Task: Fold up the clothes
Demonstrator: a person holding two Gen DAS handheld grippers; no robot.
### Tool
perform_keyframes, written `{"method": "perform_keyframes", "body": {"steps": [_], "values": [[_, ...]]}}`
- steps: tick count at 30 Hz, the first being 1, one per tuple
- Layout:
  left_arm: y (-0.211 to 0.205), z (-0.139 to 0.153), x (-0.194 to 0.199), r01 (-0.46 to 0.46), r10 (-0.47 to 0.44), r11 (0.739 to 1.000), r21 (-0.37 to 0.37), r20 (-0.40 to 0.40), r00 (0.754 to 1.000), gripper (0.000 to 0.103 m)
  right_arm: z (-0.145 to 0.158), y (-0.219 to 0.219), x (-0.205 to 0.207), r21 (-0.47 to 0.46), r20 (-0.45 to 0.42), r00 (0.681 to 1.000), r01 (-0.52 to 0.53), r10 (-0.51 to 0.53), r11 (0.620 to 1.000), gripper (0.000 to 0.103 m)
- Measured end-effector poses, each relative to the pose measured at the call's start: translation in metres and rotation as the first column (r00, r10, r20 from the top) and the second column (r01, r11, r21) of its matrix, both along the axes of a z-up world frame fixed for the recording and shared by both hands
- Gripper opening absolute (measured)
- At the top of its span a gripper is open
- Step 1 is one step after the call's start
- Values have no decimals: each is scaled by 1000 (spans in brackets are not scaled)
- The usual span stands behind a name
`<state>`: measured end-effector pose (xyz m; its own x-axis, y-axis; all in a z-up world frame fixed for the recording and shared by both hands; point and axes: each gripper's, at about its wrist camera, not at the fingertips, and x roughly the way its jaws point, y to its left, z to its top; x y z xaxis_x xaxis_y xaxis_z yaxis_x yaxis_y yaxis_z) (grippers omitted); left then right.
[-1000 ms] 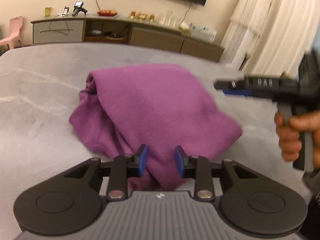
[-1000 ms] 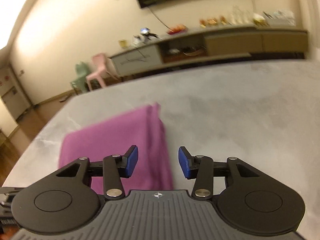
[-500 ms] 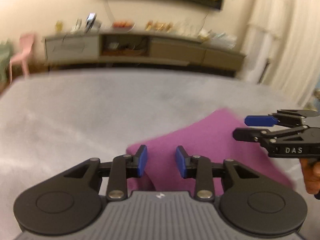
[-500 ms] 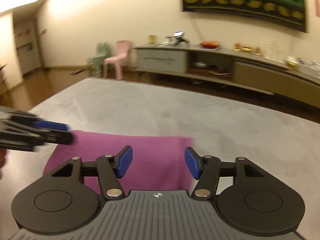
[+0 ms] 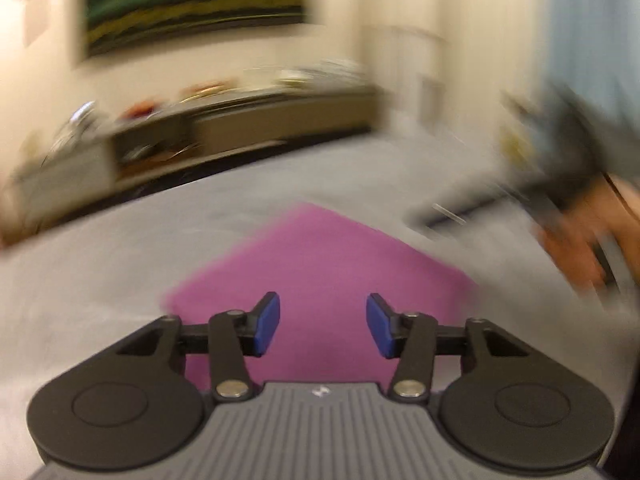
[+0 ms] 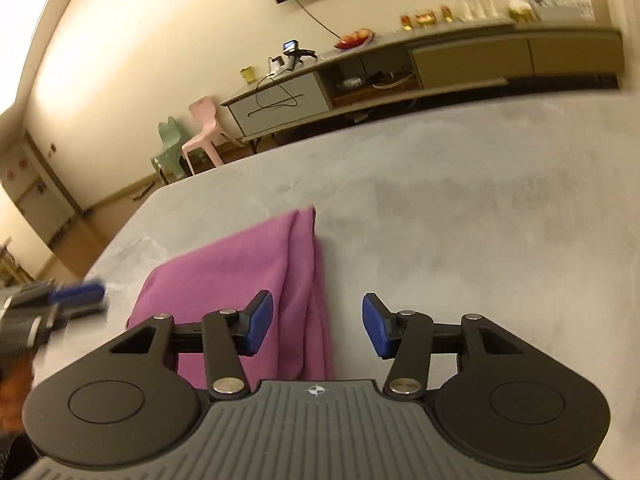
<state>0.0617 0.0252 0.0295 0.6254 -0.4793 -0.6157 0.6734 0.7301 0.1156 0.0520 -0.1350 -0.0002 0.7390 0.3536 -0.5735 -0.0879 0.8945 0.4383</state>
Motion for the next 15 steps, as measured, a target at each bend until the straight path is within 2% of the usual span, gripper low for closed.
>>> {"method": "perform_keyframes", "body": {"steps": [2,4,5,6,7,8,9,12,14,15], "values": [[-20,-24,-30,76,-81,990,120,33,996,49,-9,2,-8,50,-12,1000,-14,15,999,53],[-28,-46,-42,81,-91,975,208,36,995,48,-21,11,-3,91,-29,998,-56,59,994,53],[-29,-53,-44,64,-80,968,243,55,995,46,-24,19,4,93,-38,995,-84,88,992,49],[-29,-60,-46,46,-70,960,278,76,995,39,-27,25,6,70,-43,993,-104,107,992,44],[-28,-63,-42,19,-48,957,289,96,994,25,-28,28,6,43,-43,993,-108,110,993,40],[-26,-61,-38,11,-37,963,270,94,995,11,-29,30,6,16,-42,993,-111,111,994,36],[-23,-54,-35,-5,-19,972,236,99,995,8,-30,32,6,-11,-41,993,-114,113,993,31],[-10,-38,-31,-30,21,990,136,66,998,8,-28,33,5,-34,-38,994,-107,106,994,28],[-7,-50,-30,-41,39,986,159,14,999,8,-29,34,6,-40,-31,994,-110,109,993,28],[-8,-52,-31,-40,37,985,168,20,999,8,-30,35,7,-43,-29,993,-112,111,993,28]]}}
